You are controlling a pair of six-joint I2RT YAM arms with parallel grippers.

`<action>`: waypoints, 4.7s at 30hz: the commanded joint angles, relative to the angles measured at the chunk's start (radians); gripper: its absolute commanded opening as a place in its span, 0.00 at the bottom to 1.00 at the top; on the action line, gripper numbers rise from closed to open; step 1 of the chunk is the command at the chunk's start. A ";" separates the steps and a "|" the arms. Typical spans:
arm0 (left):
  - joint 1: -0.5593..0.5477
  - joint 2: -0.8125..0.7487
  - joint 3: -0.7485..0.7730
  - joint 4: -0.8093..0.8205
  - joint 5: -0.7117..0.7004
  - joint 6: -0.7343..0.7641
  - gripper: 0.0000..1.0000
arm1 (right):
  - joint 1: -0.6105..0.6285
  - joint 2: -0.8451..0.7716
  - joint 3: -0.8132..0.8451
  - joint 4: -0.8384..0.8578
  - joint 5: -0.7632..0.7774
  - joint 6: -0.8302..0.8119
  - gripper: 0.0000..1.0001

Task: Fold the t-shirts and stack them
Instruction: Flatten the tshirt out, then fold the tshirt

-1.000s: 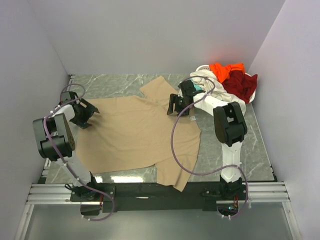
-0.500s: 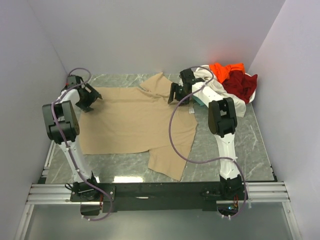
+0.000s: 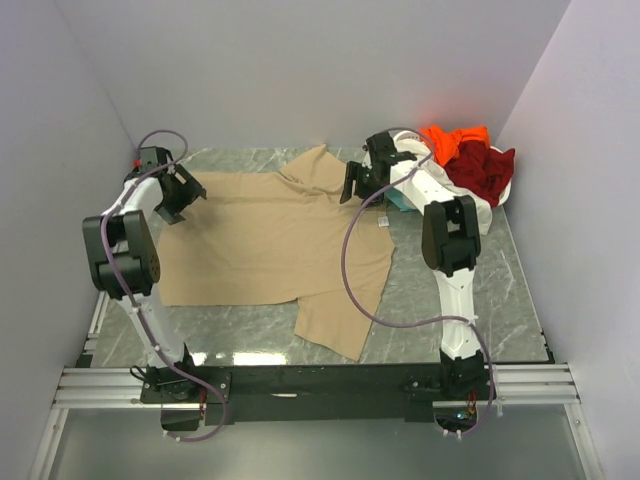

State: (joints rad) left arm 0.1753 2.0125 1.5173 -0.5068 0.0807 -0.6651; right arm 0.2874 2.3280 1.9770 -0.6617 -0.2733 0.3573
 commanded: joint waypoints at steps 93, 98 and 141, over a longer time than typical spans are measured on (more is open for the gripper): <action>0.266 -0.526 -0.680 0.062 -0.337 0.079 0.40 | 0.006 -0.279 -0.300 0.057 -0.126 0.098 0.73; 0.266 -0.520 -0.677 0.057 -0.363 0.079 0.38 | 0.006 -0.288 -0.319 0.066 -0.126 0.100 0.73; 0.263 -0.586 -0.683 0.056 -0.320 0.154 0.01 | 0.217 -0.777 -0.912 0.007 0.097 0.006 0.71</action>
State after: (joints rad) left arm 0.4381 1.4883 0.8394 -0.4397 -0.2539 -0.5495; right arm 0.4660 1.6367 1.1503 -0.6186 -0.2310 0.3653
